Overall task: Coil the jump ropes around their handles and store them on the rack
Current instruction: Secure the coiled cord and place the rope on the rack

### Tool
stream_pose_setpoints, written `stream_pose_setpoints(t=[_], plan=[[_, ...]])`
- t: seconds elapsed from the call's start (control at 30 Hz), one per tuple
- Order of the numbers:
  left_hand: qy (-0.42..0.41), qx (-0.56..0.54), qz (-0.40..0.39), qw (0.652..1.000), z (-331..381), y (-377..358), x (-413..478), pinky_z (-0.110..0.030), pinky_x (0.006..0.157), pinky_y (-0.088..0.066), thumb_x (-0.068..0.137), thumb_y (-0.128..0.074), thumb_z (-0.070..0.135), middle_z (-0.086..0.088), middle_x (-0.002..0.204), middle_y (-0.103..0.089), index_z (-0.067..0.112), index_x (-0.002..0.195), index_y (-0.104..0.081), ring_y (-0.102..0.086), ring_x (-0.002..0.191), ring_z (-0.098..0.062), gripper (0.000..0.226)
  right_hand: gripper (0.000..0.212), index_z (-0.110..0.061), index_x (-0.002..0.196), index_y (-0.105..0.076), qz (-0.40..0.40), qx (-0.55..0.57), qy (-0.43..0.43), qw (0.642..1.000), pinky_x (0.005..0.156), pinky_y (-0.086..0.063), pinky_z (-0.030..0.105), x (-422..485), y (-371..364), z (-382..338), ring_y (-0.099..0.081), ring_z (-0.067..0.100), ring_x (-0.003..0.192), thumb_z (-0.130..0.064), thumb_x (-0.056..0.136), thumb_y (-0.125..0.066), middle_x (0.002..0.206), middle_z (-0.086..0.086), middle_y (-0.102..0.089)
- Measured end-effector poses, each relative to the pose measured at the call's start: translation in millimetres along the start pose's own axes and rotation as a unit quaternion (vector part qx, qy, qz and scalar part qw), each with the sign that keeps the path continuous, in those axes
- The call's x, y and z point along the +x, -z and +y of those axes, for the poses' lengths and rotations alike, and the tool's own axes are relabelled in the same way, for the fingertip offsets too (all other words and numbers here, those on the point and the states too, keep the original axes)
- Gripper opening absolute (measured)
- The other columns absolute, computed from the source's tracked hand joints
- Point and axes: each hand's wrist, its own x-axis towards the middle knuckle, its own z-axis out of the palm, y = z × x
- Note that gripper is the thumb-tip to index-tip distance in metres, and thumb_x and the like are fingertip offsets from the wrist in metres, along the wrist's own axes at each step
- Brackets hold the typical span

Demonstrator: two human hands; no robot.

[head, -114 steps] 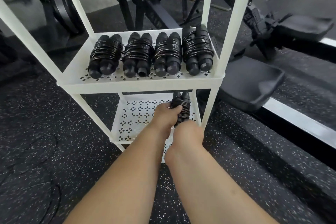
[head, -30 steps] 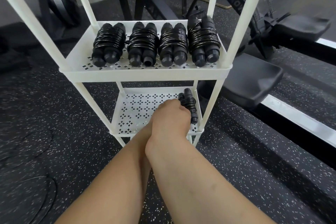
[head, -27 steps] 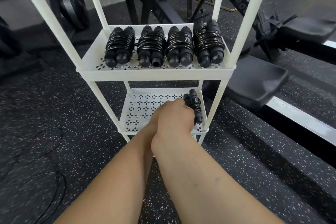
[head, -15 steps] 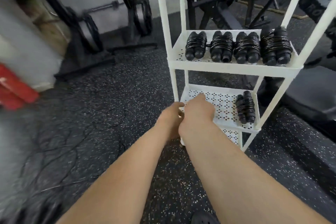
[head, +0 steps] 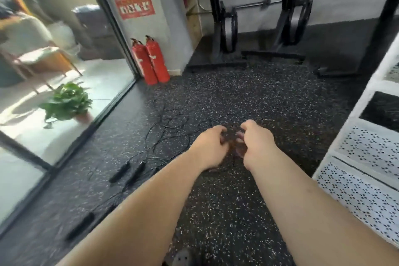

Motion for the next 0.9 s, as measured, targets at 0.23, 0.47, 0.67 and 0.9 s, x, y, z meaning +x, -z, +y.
stream_pose_setpoints(t=[0.23, 0.47, 0.67, 0.9], plan=[[0.092, 0.018, 0.017, 0.995, -136.0, 58.4, -41.0, -0.032, 0.096, -0.051, 0.105, -0.061, 0.047, 0.002, 0.128, -0.069, 0.022, 0.152, -0.049, -0.066, 0.112, -0.022, 0.054, 0.015, -0.016, 0.105, -0.072, -0.088, -0.124, -0.027, 0.988, 0.075, -0.056, 0.038, -20.1, -90.7, 58.1, -0.072, 0.024, 0.088, -0.025, 0.102, -0.061, 0.101, 0.005, -0.079], [0.192, -0.024, 0.048, 0.980, -259.8, 46.3, -59.1, -0.035, 0.096, -0.053, 0.105, -0.062, 0.041, 0.003, 0.121, -0.072, 0.021, 0.144, -0.057, -0.068, 0.109, -0.020, 0.044, 0.019, -0.026, 0.120, -0.070, -0.206, -0.289, -0.003, 0.935, 0.095, -0.061, 0.046, -14.1, -113.0, 124.4, -0.076, 0.023, 0.104, -0.030, 0.111, -0.054, 0.116, 0.002, -0.076], [0.254, -0.061, 0.012, 0.965, -336.1, -24.3, -83.2, -0.034, 0.102, -0.051, 0.104, -0.062, 0.037, -0.004, 0.133, -0.066, 0.018, 0.149, -0.056, -0.066, 0.116, -0.024, 0.049, 0.020, -0.031, 0.127, -0.067, -0.278, -0.386, 0.010, 0.879, 0.099, -0.058, 0.044, -14.1, -132.6, 166.0, -0.074, 0.016, 0.108, -0.033, 0.111, -0.055, 0.121, -0.006, -0.074], [0.324, -0.077, 0.006, 0.943, -398.5, -70.5, -90.7, -0.046, 0.115, -0.046, 0.104, -0.061, 0.039, -0.006, 0.146, -0.053, 0.021, 0.152, -0.050, -0.056, 0.132, -0.028, 0.052, 0.024, -0.041, 0.131, -0.064, -0.342, -0.472, -0.002, 0.812, 0.103, -0.057, 0.045, -13.3, -155.0, 231.1, -0.073, 0.005, 0.105, -0.030, 0.110, -0.057, 0.119, -0.016, -0.074]])
